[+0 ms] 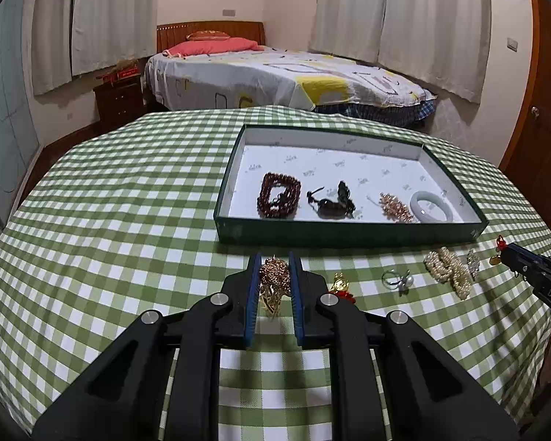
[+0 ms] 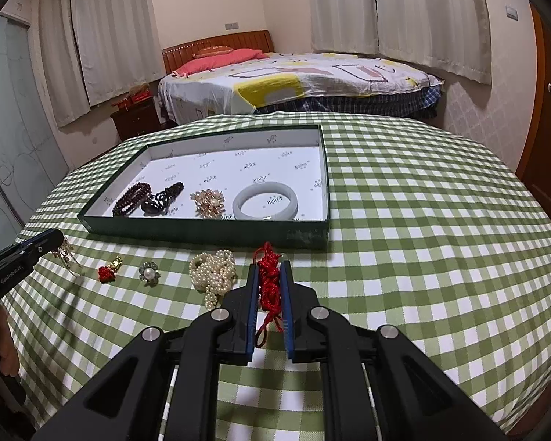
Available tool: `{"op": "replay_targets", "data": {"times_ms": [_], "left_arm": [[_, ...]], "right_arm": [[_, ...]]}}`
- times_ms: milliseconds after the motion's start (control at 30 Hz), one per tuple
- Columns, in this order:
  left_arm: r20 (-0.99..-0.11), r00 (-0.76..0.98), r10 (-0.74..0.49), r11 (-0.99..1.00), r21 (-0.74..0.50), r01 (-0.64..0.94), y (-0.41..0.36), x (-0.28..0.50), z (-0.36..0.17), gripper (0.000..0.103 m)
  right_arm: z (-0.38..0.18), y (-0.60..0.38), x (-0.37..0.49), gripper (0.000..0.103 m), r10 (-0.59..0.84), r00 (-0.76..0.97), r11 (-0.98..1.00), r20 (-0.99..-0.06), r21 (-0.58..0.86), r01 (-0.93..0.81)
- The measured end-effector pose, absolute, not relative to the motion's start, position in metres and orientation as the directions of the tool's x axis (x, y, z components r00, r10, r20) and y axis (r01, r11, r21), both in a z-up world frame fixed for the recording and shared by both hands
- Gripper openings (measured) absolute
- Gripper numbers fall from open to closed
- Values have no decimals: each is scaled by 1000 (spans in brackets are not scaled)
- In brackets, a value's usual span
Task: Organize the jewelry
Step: 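Carry the gold chain and red knot charm into the box and open both grippers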
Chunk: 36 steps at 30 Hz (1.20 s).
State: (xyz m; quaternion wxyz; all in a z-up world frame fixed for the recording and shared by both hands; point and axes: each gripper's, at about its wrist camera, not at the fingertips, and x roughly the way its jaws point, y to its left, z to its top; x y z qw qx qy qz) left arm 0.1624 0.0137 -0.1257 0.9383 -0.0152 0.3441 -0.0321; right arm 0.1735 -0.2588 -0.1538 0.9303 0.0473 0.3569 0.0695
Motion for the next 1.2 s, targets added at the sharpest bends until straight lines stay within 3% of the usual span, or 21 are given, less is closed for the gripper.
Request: {"op": "replay_targets", "data": {"times_ms": [467, 867, 1033, 1200], "left_arm": [[-555, 824, -119, 993, -81, 89, -1, 167, -78, 15], [-468, 869, -162, 987, -86, 138, -29, 231, -49, 15], [-475, 865, -161, 987, -85, 137, -34, 273, -53, 15], [-553, 818, -156, 988, -88, 130, -38, 320, -78, 15]], "right_arm": [[-108, -251, 181, 12, 185, 802, 982, -569, 130, -134], [-75, -243, 237, 12, 192, 857, 981, -478, 105, -161], [-81, -241, 273, 12, 201, 851, 979, -485, 120, -163], [-103, -239, 307, 12, 195, 821, 981, -537, 125, -151]]}}
